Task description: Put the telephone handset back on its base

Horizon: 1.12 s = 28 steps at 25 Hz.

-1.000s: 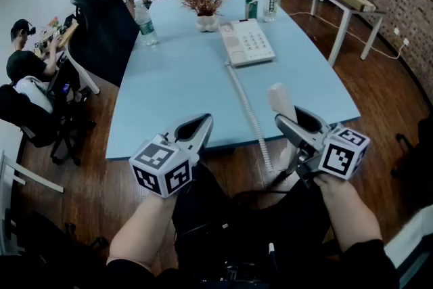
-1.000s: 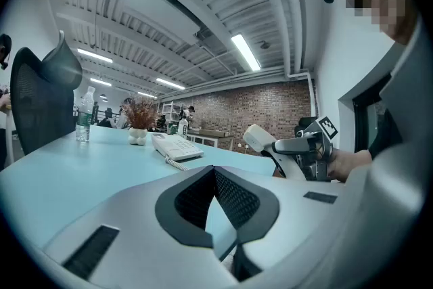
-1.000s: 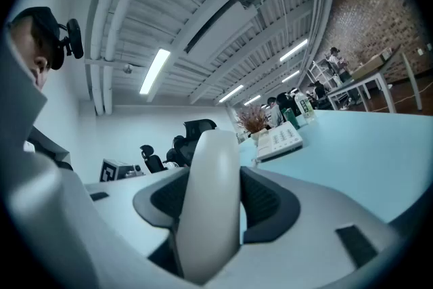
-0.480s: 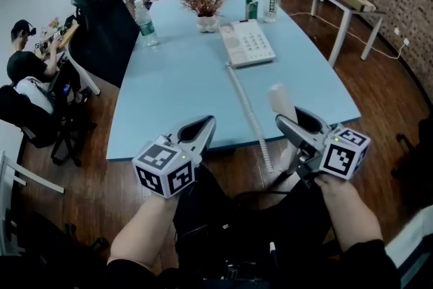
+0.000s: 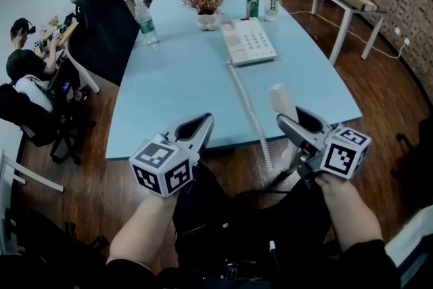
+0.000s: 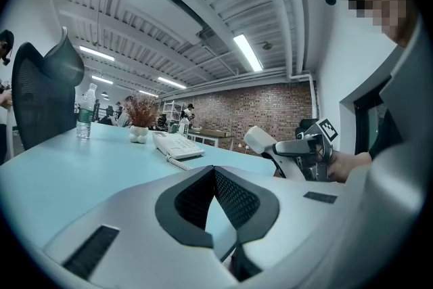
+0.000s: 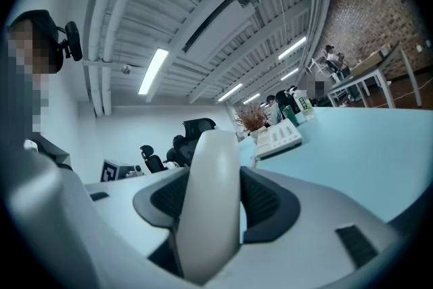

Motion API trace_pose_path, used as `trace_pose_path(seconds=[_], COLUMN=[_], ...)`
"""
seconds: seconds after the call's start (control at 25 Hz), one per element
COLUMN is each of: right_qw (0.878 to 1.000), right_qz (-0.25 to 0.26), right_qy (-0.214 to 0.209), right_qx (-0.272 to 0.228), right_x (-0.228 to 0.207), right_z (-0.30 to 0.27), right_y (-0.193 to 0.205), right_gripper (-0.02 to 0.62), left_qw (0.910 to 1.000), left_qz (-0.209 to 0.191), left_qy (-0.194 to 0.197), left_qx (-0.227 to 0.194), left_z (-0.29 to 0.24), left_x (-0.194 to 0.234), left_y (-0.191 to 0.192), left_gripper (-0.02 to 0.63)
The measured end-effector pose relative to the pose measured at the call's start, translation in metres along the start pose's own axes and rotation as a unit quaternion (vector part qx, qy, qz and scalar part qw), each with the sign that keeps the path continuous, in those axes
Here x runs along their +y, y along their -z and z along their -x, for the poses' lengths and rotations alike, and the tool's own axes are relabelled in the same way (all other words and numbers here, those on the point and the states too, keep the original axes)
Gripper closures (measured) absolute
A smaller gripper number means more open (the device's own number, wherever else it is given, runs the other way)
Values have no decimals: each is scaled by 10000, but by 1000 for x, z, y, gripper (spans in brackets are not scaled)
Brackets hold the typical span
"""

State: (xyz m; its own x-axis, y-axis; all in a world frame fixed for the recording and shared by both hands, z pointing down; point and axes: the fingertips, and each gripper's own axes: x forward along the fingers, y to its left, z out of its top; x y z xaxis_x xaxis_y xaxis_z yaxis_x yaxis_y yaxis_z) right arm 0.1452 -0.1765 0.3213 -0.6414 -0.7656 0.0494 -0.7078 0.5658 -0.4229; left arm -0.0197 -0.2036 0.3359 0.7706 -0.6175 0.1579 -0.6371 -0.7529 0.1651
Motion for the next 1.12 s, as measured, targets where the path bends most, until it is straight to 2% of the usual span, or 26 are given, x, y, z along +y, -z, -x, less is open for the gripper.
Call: trace_pose_path(seconds=[0.4,0.72,0.88,1.04,1.12], right_qw=[10000,10000,9994,9960,9946], right_qz=[-1,23,247,644,647], right_qy=[51,-6,-203,-314,-320], right_qx=[21,-76,121,541,751], right_x=[-3,4,4,-2,-13], right_z=[1,-2,-34,-84,-114], right_y=[1,-13,-36,-65,-76], right_gripper=[348,348,348,348,348], left_qw=[10000,9997,9997,9995,9994], left_qz=[37,-143,-109,10,37], left_qy=[-39,-162,-191,-259,-279], left_qx=[0,-72,-147,-172,-195], left_z=[0,2,2,7,8], left_x=[3,5,13,22,25], left_y=[1,-9,-13,-12,-13], left_gripper=[611,611,611,611,611])
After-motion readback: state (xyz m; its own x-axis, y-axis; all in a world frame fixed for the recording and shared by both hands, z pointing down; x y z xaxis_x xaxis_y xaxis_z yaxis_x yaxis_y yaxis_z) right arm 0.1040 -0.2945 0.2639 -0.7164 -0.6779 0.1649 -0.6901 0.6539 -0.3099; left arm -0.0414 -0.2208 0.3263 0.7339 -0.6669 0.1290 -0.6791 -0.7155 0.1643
